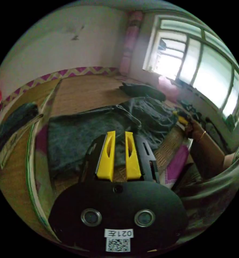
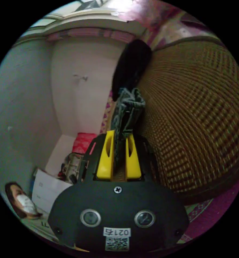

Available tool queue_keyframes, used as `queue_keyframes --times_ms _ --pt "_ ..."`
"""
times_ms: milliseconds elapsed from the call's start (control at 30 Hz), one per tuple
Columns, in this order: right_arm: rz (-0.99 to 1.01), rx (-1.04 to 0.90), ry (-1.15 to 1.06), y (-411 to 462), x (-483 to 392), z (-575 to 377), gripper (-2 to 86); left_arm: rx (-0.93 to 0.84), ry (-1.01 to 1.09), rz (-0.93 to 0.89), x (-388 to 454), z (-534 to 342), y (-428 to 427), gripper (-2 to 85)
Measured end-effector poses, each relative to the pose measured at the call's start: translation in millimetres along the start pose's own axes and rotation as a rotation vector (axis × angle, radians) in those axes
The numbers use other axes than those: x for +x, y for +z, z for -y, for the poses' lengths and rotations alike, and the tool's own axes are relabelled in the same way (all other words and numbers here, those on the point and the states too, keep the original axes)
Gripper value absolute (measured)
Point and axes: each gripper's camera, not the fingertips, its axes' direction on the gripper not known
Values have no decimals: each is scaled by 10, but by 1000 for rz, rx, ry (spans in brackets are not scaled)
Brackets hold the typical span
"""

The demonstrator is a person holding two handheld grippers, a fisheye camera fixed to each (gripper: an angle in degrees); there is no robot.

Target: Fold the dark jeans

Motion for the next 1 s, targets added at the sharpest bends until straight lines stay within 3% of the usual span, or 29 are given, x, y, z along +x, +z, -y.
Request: queue_keyframes --times_ms 233,433,500,667,833,1000 --pt "-261 37 -194 -465 -759 -137 100 -152 360 89 524 572 617 104" --pt "-412 30 -450 -534 -1271 -509 90 -268 455 95 406 808 725 57" --pt "-406 -38 -498 -446 -1366 -585 88 -257 381 68 228 923 625 23" --pt "-357 -142 -569 -269 -1561 -766 73 30 91 -39 -694 1203 -345 2" --pt "-344 -200 -702 -115 -1840 -1014 38 273 -143 182 -2164 1000 -2053 -2" --pt "-264 -269 -712 33 -1964 -1197 10 326 -488 368 -3554 237 -3070 -5"
